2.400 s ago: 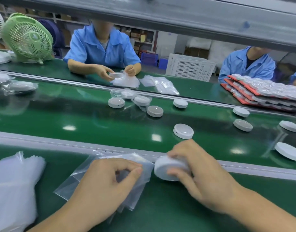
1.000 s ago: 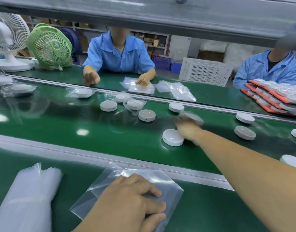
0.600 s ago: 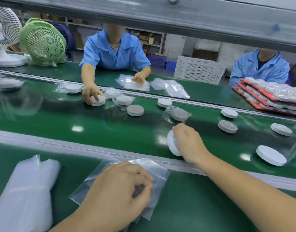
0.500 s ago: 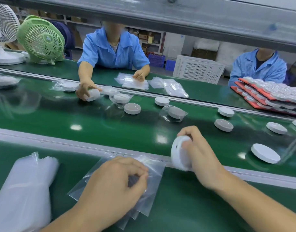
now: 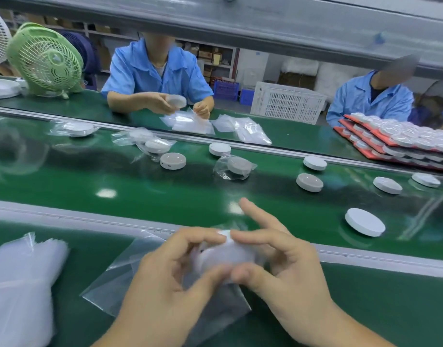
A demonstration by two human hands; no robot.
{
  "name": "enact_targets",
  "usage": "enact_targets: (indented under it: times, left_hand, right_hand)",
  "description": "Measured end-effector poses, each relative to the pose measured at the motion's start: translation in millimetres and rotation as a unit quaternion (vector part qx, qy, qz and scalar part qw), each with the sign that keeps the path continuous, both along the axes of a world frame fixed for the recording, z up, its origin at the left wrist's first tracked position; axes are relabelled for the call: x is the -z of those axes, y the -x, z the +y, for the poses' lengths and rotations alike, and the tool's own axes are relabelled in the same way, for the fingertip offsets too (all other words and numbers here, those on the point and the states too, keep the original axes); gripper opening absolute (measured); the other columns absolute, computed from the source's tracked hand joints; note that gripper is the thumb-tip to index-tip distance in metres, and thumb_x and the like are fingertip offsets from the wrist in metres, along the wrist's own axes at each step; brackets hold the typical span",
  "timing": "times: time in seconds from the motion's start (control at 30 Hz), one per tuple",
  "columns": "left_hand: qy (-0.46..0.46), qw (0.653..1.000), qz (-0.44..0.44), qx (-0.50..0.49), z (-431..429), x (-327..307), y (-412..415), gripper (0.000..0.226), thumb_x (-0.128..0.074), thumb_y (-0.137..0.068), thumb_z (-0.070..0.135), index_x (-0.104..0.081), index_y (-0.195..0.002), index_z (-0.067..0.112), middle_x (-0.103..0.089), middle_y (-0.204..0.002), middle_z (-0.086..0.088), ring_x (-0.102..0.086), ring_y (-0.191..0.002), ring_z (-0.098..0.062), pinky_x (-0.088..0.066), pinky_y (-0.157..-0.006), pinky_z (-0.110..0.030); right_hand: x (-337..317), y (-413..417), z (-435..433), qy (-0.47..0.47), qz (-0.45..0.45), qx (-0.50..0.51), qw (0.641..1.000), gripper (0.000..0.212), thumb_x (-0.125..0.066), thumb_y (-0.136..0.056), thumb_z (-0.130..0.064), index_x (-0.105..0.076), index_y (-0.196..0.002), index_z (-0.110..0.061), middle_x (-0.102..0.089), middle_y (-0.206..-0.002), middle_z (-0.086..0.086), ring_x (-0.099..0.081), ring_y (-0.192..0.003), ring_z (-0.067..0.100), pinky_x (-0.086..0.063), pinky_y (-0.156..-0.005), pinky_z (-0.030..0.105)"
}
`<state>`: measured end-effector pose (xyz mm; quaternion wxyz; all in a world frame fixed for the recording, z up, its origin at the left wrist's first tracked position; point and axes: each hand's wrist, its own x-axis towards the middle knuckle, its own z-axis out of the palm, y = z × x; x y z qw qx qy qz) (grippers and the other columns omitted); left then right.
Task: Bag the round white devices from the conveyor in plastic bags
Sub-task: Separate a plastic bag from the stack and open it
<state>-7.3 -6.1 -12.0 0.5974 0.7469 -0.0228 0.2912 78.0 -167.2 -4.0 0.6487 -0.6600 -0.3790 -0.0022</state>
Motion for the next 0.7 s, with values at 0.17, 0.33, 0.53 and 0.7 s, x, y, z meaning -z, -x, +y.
enact_targets:
  times: [0.17,0.33,0.53,0.7]
  left_hand:
    - [0.039,0.996,-0.063,-0.047,5,0,-4,0.026,-0.07,-0.09,0.038,-0.061,-0.114,0.04,-0.071,-0.117,0.005,-0.067,-0.11,-0.011,-0.055,-0.084,-0.024]
    - [-0.341,0.932,0.014,-0.122,25,11,-8,0.041,-0.057,-0.082,0.055,-0.049,-0.122,0.051,-0.051,-0.129,0.027,-0.05,-0.121,-0.001,-0.048,-0.088,-0.033]
    - [-0.476,0.876,0.081,-0.021,28,13,-10,0.047,-0.061,-0.069,0.064,-0.057,-0.116,0.054,-0.061,-0.11,0.026,-0.063,-0.089,0.0,-0.056,-0.066,-0.026]
    - [-0.531,0.844,0.062,0.025,30,10,-11,0.025,-0.045,-0.084,0.063,-0.07,-0.082,0.061,-0.062,-0.096,0.037,-0.058,-0.089,0.008,-0.036,-0.08,-0.02]
  right_hand:
    - [-16,-21,1,0.094,-0.011,0.005,0.996,0.014,-0.088,-0.07,-0.041,-0.081,-0.083,-0.041,-0.079,-0.086,-0.014,-0.076,-0.082,0.007,-0.057,-0.076,0.018]
    - [-39,-120,20,0.164,-0.083,0.194,0.964,0.025,-0.084,-0.078,-0.018,-0.078,-0.073,-0.042,-0.072,-0.077,-0.029,-0.065,-0.081,-0.006,-0.047,-0.074,0.015]
    - [-35,-250,56,0.344,-0.071,0.31,0.883,0.014,-0.064,-0.1,-0.013,-0.073,-0.097,-0.023,-0.073,-0.106,-0.002,-0.062,-0.088,0.015,-0.043,-0.078,0.022]
    - [-1,-272,46,0.437,-0.045,0.265,0.858,0.008,-0.061,-0.101,-0.037,-0.069,-0.104,-0.033,-0.073,-0.114,-0.004,-0.061,-0.078,0.004,-0.041,-0.058,0.017]
